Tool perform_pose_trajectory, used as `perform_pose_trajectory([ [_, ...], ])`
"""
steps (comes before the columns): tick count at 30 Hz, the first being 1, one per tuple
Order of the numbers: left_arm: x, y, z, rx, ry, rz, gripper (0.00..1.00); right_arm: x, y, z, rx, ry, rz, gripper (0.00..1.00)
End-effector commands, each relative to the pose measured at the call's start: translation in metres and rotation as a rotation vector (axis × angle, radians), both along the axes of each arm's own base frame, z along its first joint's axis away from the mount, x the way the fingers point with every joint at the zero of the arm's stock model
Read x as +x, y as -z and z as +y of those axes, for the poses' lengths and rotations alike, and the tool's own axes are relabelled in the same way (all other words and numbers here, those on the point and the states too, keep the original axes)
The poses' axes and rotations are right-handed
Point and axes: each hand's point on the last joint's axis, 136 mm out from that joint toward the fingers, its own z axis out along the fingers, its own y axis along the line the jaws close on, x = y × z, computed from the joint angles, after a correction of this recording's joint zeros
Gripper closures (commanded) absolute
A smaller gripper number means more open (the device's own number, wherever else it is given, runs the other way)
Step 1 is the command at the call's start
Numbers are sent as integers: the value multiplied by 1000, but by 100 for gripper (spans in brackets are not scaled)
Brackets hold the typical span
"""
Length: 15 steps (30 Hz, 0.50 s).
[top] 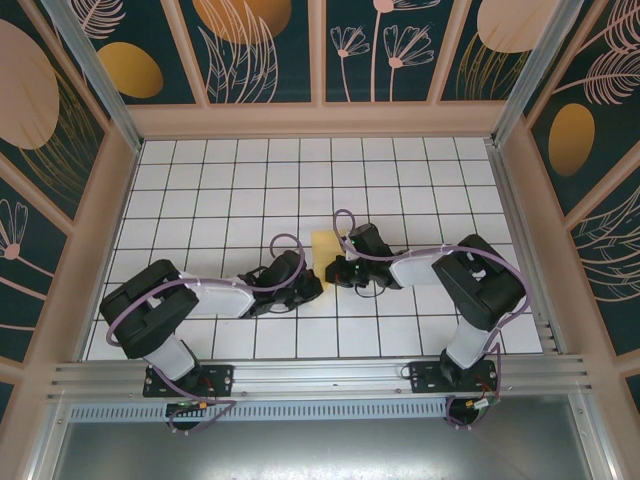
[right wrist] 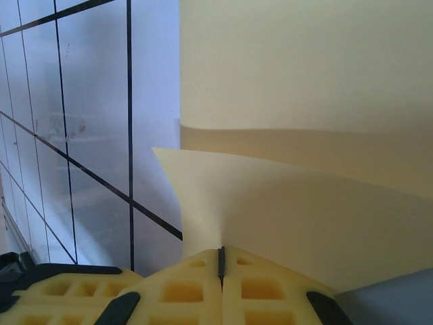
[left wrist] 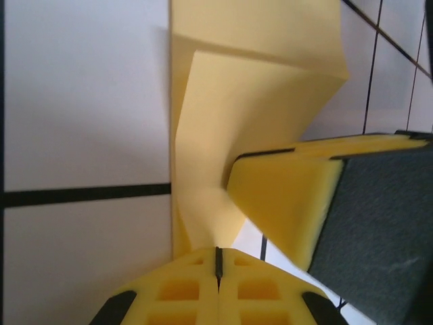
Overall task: Fold a paper plane with a square sheet of paper (pick it up from the middle)
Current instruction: Third fold the triangle at the center of the table.
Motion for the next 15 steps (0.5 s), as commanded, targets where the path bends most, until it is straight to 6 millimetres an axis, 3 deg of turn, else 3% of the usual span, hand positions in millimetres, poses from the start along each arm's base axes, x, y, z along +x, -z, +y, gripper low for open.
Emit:
perform_pose_trajectory([
  [1, 3, 9, 2, 63, 5, -4, 100, -1, 5, 0, -14, -11, 21, 99],
  [6, -7, 28, 8, 79, 4, 59, 100, -1, 5, 0, -9, -11, 18, 99],
  [11, -23, 45, 30, 134, -30, 121, 100, 4, 6, -6, 0, -30, -19, 100],
  [15, -32, 53, 43, 156, -51, 151, 100, 18, 4, -23, 33, -34, -81, 100],
])
